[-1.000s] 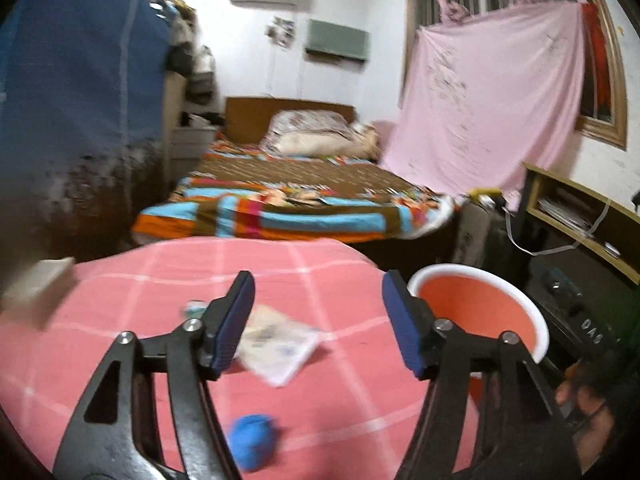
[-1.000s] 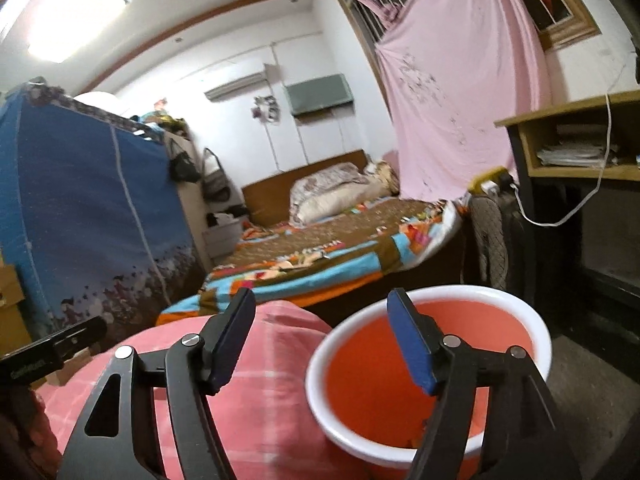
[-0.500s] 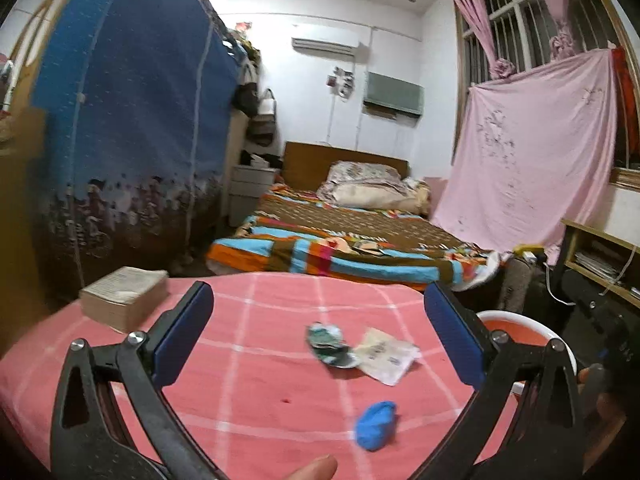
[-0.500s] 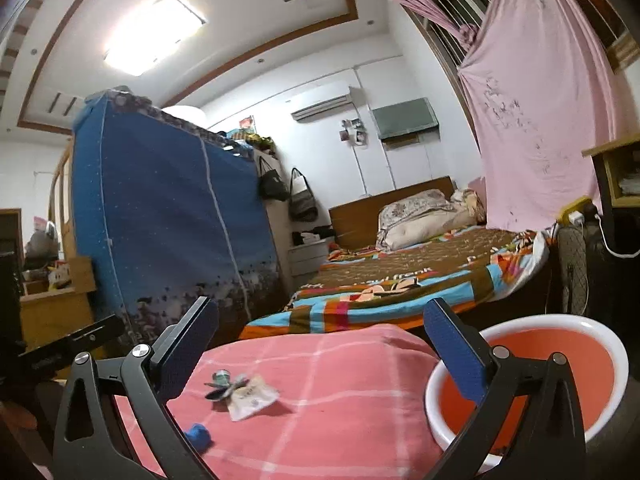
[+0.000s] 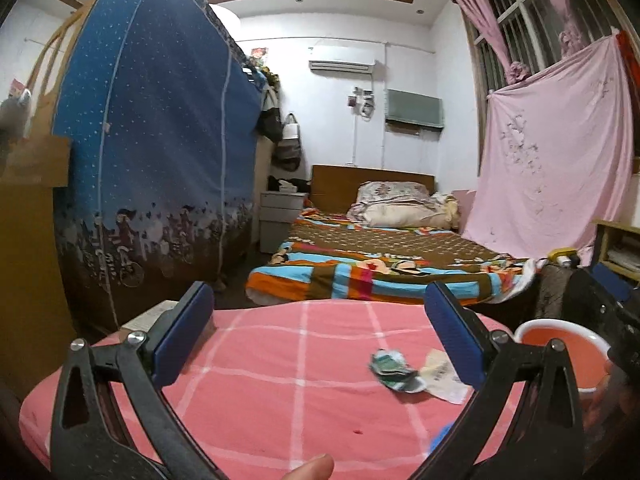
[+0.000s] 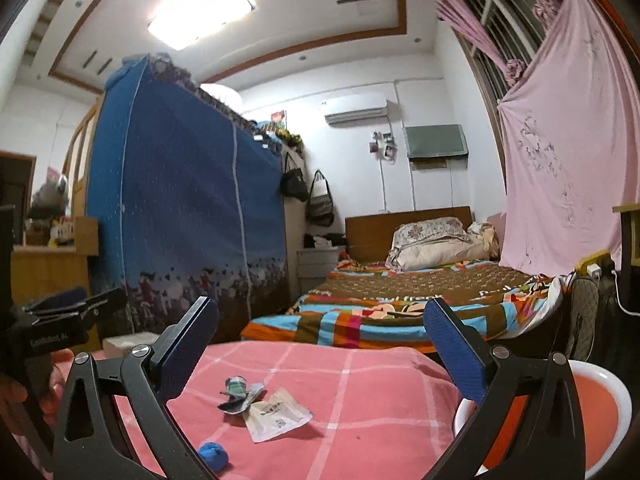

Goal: Collect trash
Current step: 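Grasp the green and white tubes with the left tool while the right tool grasps the white paper packet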

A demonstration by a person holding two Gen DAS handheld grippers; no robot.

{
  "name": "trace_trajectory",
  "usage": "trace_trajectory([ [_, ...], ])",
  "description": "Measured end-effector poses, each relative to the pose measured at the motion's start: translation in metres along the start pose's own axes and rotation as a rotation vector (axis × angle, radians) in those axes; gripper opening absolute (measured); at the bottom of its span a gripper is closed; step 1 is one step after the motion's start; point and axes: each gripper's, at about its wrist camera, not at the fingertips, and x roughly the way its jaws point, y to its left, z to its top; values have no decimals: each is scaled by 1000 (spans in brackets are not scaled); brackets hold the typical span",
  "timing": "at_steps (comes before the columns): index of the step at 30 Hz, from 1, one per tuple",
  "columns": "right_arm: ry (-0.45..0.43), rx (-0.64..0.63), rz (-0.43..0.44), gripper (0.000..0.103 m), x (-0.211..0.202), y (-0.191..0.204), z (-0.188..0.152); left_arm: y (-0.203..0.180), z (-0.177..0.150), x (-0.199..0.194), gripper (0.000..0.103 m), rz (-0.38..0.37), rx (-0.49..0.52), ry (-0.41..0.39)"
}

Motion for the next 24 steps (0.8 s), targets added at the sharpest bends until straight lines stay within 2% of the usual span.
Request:
trace_trajectory([
  [2, 48, -24, -16, 103, 12, 3, -2, 3, -1, 7, 89, 9, -8, 6],
  [5, 183, -37, -30, 103, 42, 2, -8, 6, -5, 17, 89, -13, -43, 32],
  [9, 327, -18, -24, 103, 75, -3, -20, 10, -16, 42, 87, -61, -92, 156],
  [11, 392, -8, 2, 95, 90, -4, -28, 10, -18, 52, 81, -79, -99, 210],
  [12, 433, -10, 25, 84, 99, -3, -32, 10, -19, 59, 78, -92, -102, 247],
  [13, 472, -17, 44, 78, 107, -2, -37, 9, -21, 63, 76, -96, -102, 272],
  [16, 571, -42, 100, 70, 121, 7, -50, 6, -27, 74, 70, -104, -98, 350],
  [20, 658, -56, 139, 69, 131, 15, -62, 5, -34, 87, 68, -114, -112, 444],
  [23, 740, -37, 167, 67, 139, 14, -73, 5, -40, 96, 62, -122, -126, 517],
  [24, 772, -27, 182, 56, 142, 14, -78, 6, -43, 98, 58, -132, -130, 534],
])
